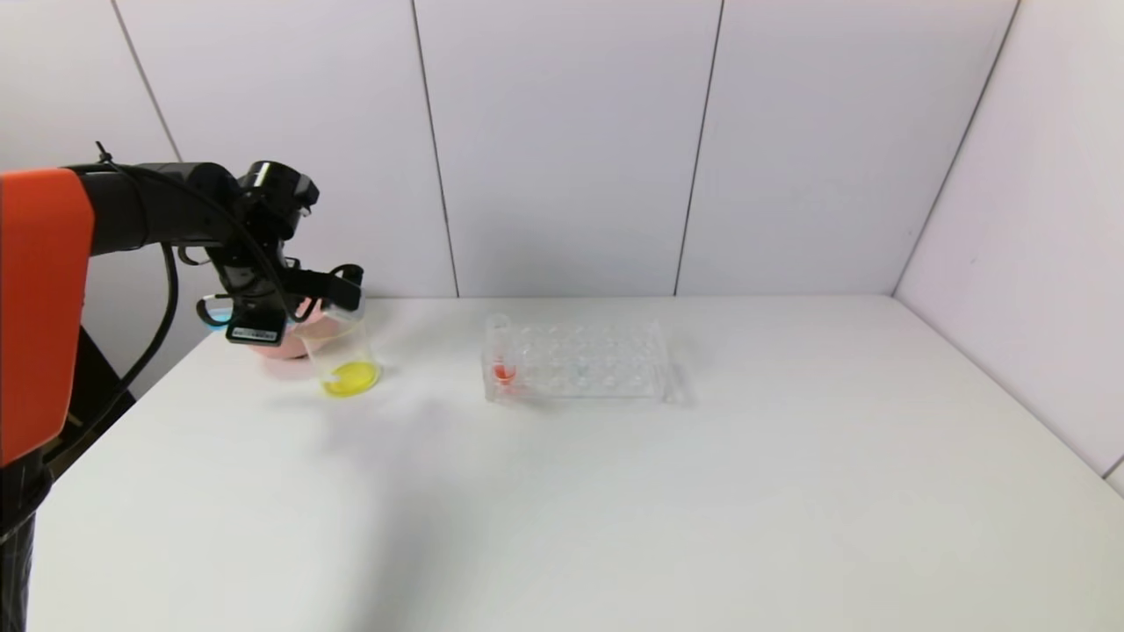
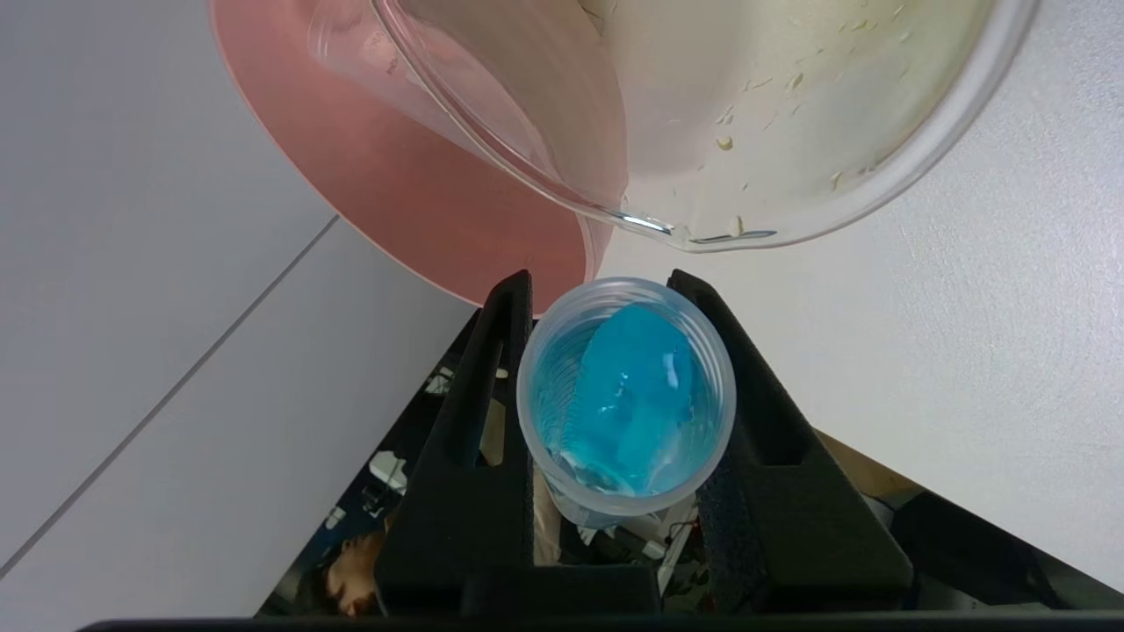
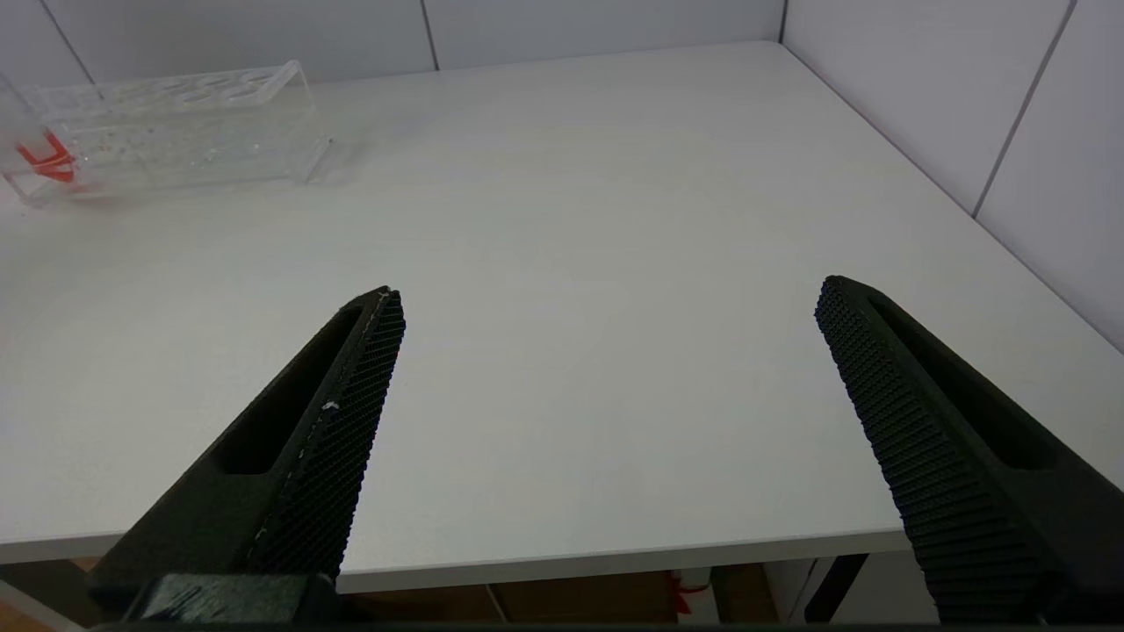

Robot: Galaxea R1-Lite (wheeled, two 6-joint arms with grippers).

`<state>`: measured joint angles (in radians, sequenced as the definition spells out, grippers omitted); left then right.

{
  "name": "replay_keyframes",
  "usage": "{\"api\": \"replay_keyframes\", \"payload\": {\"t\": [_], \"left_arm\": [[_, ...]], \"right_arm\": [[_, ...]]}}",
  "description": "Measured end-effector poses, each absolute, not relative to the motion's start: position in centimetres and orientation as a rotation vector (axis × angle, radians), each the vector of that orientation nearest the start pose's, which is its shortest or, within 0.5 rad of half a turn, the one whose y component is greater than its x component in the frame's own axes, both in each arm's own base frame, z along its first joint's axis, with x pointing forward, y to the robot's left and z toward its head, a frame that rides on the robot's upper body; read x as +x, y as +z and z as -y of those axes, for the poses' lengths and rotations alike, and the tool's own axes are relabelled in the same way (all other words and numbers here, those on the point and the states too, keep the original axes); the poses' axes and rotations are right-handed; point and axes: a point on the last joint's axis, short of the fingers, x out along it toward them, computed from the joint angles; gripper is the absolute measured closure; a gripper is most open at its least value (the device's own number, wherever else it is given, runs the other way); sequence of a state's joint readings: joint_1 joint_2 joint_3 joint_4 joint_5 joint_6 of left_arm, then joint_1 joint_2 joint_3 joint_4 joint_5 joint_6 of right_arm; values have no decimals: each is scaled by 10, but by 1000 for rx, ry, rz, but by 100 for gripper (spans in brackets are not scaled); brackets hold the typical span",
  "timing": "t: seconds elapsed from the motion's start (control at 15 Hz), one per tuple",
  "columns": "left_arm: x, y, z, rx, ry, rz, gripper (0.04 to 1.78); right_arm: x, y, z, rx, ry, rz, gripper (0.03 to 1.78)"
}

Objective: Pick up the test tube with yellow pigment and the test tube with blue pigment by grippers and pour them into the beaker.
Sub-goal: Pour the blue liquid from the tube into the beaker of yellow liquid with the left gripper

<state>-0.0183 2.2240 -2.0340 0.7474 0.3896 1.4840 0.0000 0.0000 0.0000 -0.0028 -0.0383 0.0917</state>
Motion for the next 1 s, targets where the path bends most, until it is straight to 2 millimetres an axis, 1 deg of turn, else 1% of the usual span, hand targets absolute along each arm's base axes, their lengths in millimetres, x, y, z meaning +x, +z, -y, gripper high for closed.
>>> {"api": "replay_keyframes", "payload": {"t": [1.0], "left_arm": [[429, 198, 4, 1559, -397, -1028, 129]], "right_arm": [[-23, 76, 1, 91, -38, 5, 10]]}}
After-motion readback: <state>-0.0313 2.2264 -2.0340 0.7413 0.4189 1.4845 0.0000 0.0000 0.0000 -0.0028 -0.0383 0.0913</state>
